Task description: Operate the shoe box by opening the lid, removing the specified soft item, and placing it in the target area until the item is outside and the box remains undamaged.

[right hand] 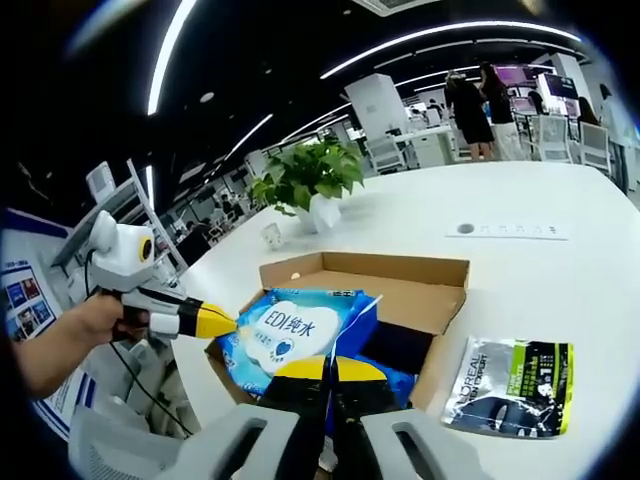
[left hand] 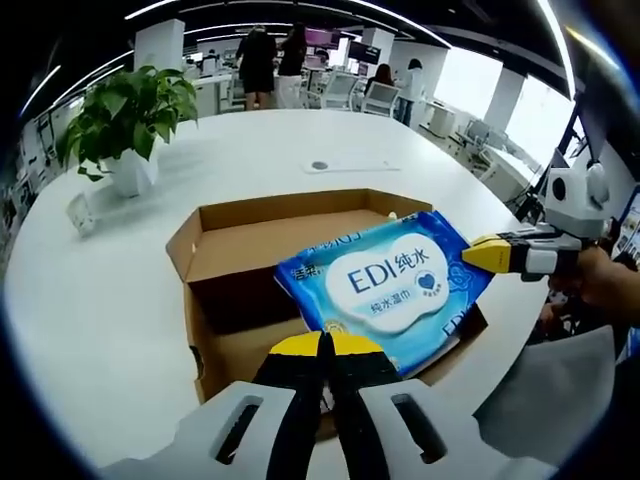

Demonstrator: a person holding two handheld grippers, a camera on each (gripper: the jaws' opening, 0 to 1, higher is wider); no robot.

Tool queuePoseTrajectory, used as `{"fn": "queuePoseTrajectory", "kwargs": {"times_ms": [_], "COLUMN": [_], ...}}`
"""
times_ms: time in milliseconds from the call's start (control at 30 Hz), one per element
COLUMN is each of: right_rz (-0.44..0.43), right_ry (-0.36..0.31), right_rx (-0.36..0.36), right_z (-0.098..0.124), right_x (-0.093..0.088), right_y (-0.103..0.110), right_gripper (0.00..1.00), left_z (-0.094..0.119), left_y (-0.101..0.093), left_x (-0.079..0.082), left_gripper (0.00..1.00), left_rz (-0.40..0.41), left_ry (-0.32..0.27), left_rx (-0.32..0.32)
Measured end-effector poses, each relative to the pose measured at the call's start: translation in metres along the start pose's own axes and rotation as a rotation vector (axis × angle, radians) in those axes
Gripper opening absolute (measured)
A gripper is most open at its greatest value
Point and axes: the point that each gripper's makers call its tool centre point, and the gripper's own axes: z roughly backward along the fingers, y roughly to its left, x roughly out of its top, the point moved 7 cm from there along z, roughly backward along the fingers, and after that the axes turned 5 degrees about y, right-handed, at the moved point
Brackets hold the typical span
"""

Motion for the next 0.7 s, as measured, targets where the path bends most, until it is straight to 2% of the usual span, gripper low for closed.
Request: {"fn": "queuePoseTrajectory", "kwargs": {"times_ms": [700], "right_rz": [-0.013], "right_ry": [-0.039], "right_rx": [-0.059], "right_z": [0.049], "right_x": [0.005], "right_y": [-0.025], "right_gripper": [0.0], "left_z": [-0.005], "left_y": [-0.045], "left_x": [0.029], "left_gripper": [0.0], "left_rz": [-0.043], "left_ry": [-0.044], "left_rx": [-0.079]}}
